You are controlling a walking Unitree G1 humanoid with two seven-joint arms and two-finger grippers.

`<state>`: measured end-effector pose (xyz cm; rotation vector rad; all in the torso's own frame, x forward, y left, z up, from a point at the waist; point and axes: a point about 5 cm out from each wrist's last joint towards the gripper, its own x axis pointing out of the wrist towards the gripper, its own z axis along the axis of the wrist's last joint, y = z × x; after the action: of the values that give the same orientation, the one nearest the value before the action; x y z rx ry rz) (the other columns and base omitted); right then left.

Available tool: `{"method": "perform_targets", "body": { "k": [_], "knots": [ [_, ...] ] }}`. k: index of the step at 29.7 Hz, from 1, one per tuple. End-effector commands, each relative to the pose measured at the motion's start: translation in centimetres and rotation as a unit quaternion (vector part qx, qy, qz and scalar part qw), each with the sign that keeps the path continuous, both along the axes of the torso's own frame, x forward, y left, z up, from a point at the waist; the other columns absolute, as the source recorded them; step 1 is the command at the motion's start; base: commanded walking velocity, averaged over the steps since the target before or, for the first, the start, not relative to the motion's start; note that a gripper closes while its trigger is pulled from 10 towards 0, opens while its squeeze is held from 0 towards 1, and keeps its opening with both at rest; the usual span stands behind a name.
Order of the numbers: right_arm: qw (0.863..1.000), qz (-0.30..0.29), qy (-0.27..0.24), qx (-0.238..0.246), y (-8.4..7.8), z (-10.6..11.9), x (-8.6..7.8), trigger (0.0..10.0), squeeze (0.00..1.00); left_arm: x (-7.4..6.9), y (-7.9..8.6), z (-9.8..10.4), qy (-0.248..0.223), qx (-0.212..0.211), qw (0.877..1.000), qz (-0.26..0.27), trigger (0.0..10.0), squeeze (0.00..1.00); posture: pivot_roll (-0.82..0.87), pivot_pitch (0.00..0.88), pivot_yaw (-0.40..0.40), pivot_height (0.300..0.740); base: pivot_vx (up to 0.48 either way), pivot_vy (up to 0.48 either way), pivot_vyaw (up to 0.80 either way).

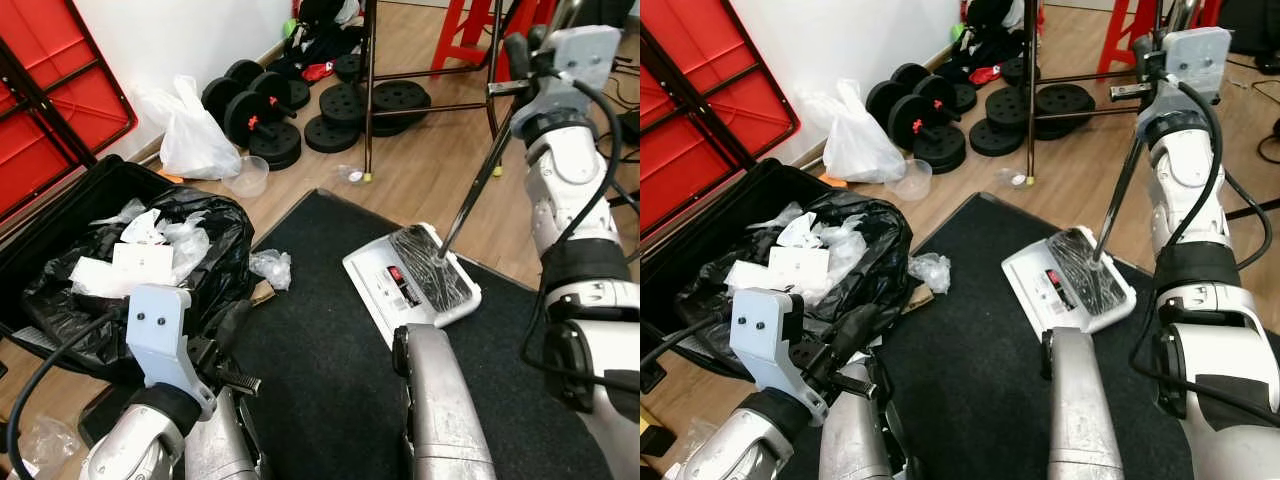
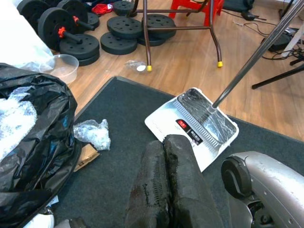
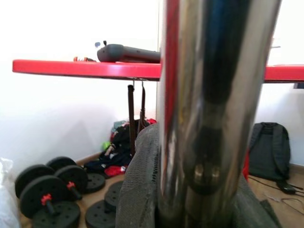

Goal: Sweep floor

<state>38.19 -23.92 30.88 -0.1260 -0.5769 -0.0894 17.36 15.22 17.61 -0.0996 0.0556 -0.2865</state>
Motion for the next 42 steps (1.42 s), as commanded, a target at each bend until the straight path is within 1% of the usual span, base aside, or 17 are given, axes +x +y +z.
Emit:
{"method": "perform_targets", "body": {
  "k": [1, 10, 13, 15, 16, 17, 19, 20, 21, 23, 24, 30, 37, 38, 39, 40, 42],
  "knots": [
    [0.997, 0.011, -0.077, -0.016, 0.6, 2.7, -0.9, 0.0, 0.0, -0.1, 0.1, -0.3, 0.011, 0.004, 1.0, -0.013, 10.0, 0.0, 0.01, 0.148, 0.062, 0.42, 0.0, 0.0, 0.0],
    [0.998, 0.002, -0.059, 0.009, 0.3, 1.8, -0.5, 0.0, 0.0, -0.2, 0.1, -0.2, 0.011, 0.005, 1.0, -0.012, 10.0, 0.0, 0.01, 0.15, 0.066, 0.42, 0.0, 0.0, 0.0],
    [0.997, 0.005, -0.06, 0.042, 0.3, 1.6, -0.4, 0.2, 0.0, -0.2, 0.1, -0.2, 0.012, 0.006, 1.0, -0.013, 10.0, 0.0, 0.02, 0.151, 0.066, 0.42, 0.0, 0.0, 0.0],
    [0.993, 0.02, -0.063, 0.097, 0.3, 1.5, -0.2, 0.0, 0.0, -0.2, 0.1, -0.2, 0.012, 0.007, 1.0, -0.014, 10.0, 0.0, 0.02, 0.151, 0.067, 0.42, 0.0, 0.0, 0.0],
    [0.991, 0.029, -0.064, 0.116, 0.4, 1.5, -0.1, 3.4, 0.0, -0.2, 0.1, -0.2, 0.012, 0.007, 1.0, -0.014, 10.0, 0.0, 0.02, 0.151, 0.067, 0.42, 0.0, 0.0, 0.0],
    [0.988, 0.04, -0.067, 0.135, 0.5, 1.5, 0.0, 4.7, 0.0, -0.2, 0.1, -0.2, 0.012, 0.008, 1.0, -0.014, 10.0, 0.0, 0.03, 0.153, 0.065, 0.42, 0.0, 0.0, 0.0],
    [0.985, 0.046, -0.07, 0.153, 0.6, 1.6, 0.1, 4.9, 0.0, -0.3, 0.1, -0.2, 0.012, 0.009, 1.0, -0.014, 10.0, 0.0, 0.03, 0.153, 0.065, 0.42, 0.0, 0.0, 0.0],
    [0.983, 0.046, -0.074, 0.163, 0.5, 1.8, 0.1, 5.6, 0.0, -0.3, 0.1, -0.2, 0.012, 0.009, 1.0, -0.013, 10.0, 0.0, 0.03, 0.153, 0.065, 0.42, 0.0, 0.0, 0.0],
    [0.982, 0.045, -0.076, 0.169, 0.4, 2.0, 0.1, 7.1, 0.0, -0.3, 0.1, -0.2, 0.013, 0.01, 1.0, -0.013, 10.0, 0.0, 0.03, 0.153, 0.066, 0.42, 0.0, 0.0, 0.0],
    [0.982, 0.045, -0.076, 0.169, 0.4, 2.0, 0.1, 7.1, 0.0, -0.3, 0.1, -0.2, 0.013, 0.01, 1.0, -0.013, 10.0, 0.0, 0.03, 0.153, 0.066, 0.42, 0.0, 0.0, 0.0],
    [0.982, 0.039, -0.078, 0.17, 0.2, 2.2, 0.1, 10.0, 0.0, -0.3, 0.1, -0.2, 0.013, 0.01, 1.0, -0.013, 10.0, 0.0, 0.03, 0.154, 0.066, 0.42, 0.0, 0.0, 0.0],
    [0.983, 0.014, -0.057, 0.172, -0.4, 1.9, 0.4, 10.0, 0.0, -0.4, 0.1, -0.2, 0.014, 0.01, 1.0, -0.014, 10.0, 0.0, 0.03, 0.153, 0.068, 0.42, 0.0, 0.0, 0.0],
    [0.988, -0.003, -0.026, 0.155, -0.1, 1.4, 0.8, 10.0, 0.0, -0.3, 0.1, -0.2, 0.014, 0.01, 1.0, -0.015, 10.0, 0.0, 0.02, 0.151, 0.067, 0.42, 0.0, 0.0, 0.0],
    [0.989, -0.004, -0.023, 0.146, 0.1, 1.4, 0.9, 10.0, 0.68, -0.3, 0.1, -0.2, 0.014, 0.009, 1.0, -0.015, 10.0, 0.0, 0.02, 0.151, 0.067, 0.42, 0.0, 0.0, 0.0],
    [0.99, -0.009, -0.021, 0.137, 0.2, 1.5, 0.9, 10.0, 0.93, -0.3, 0.1, -0.2, 0.013, 0.009, 1.0, -0.015, 10.0, 0.0, 0.02, 0.151, 0.067, 0.42, 0.0, 0.0, 0.0],
    [0.991, -0.013, -0.02, 0.133, 0.2, 1.6, 0.9, 10.0, 1.0, -0.3, 0.1, -0.2, 0.013, 0.008, 1.0, -0.015, 10.0, 0.0, 0.02, 0.147, 0.062, 0.42, 0.0, 0.0, 0.0],
    [0.991, -0.017, -0.019, 0.131, 0.2, 1.7, 1.0, 10.0, 1.0, -0.3, 0.0, -0.3, 0.013, 0.008, 1.0, -0.015, 10.0, 0.0, 0.02, 0.145, 0.06, 0.42, 0.0, 0.0, 0.0]
  ]
}}
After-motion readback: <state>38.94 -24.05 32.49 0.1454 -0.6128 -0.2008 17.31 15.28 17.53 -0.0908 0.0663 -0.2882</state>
